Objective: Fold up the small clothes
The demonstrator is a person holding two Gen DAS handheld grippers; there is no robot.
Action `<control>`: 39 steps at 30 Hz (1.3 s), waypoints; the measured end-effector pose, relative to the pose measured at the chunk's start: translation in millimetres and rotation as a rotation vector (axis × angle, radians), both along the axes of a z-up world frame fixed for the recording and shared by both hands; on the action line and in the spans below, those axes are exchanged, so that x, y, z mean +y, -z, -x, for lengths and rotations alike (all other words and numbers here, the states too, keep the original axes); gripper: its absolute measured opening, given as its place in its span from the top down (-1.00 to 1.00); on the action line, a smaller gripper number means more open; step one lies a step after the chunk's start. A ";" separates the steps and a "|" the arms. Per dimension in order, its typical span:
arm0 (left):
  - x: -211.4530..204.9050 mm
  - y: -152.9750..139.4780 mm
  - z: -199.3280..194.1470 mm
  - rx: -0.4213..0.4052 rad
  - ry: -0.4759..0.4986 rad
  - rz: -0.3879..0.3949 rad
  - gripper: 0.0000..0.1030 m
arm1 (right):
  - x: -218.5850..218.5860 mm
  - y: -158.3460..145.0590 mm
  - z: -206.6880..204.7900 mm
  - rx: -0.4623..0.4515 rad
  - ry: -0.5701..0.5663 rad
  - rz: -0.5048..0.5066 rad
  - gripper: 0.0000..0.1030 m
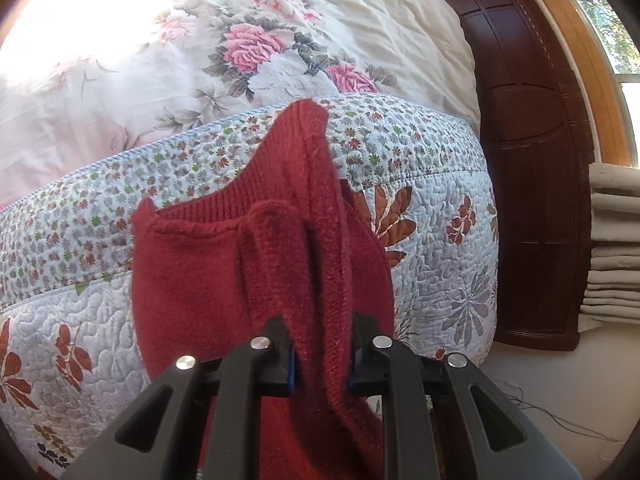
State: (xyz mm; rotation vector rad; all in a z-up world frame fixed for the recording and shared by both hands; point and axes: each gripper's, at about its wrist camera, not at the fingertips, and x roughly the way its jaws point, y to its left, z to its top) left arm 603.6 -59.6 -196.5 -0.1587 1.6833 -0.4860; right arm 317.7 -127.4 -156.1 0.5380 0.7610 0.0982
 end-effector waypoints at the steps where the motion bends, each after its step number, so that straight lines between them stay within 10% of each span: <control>1: -7.4 5.7 0.9 0.006 0.005 -0.014 0.68 | -7.9 5.8 0.9 0.011 0.007 -0.019 0.83; 19: -87.0 40.0 36.0 -0.059 0.072 -0.175 0.68 | -80.5 67.8 29.4 0.094 0.040 -0.243 0.83; 23: -85.6 23.3 47.8 -0.151 0.017 -0.058 0.11 | -98.8 91.9 31.0 0.108 0.010 -0.373 0.77; 27: -39.8 -17.8 68.5 -0.250 -0.103 0.178 -0.31 | -120.0 114.3 25.2 0.152 -0.091 -0.525 0.30; 29: -7.2 -34.8 87.2 -0.293 -0.128 0.244 -0.32 | -130.7 120.8 17.7 0.184 -0.130 -0.583 -0.41; 34: 68.7 -52.8 147.7 -0.373 -0.128 0.275 -0.36 | -138.1 132.4 -18.0 0.309 -0.274 -0.655 -0.55; 37: 88.3 -51.2 179.4 -0.407 -0.074 0.269 -0.36 | -123.7 133.7 -37.4 0.379 -0.384 -0.621 -0.50; 39: 94.0 -46.0 194.3 -0.394 -0.049 0.299 -0.36 | -117.5 131.9 -45.4 0.403 -0.420 -0.577 0.44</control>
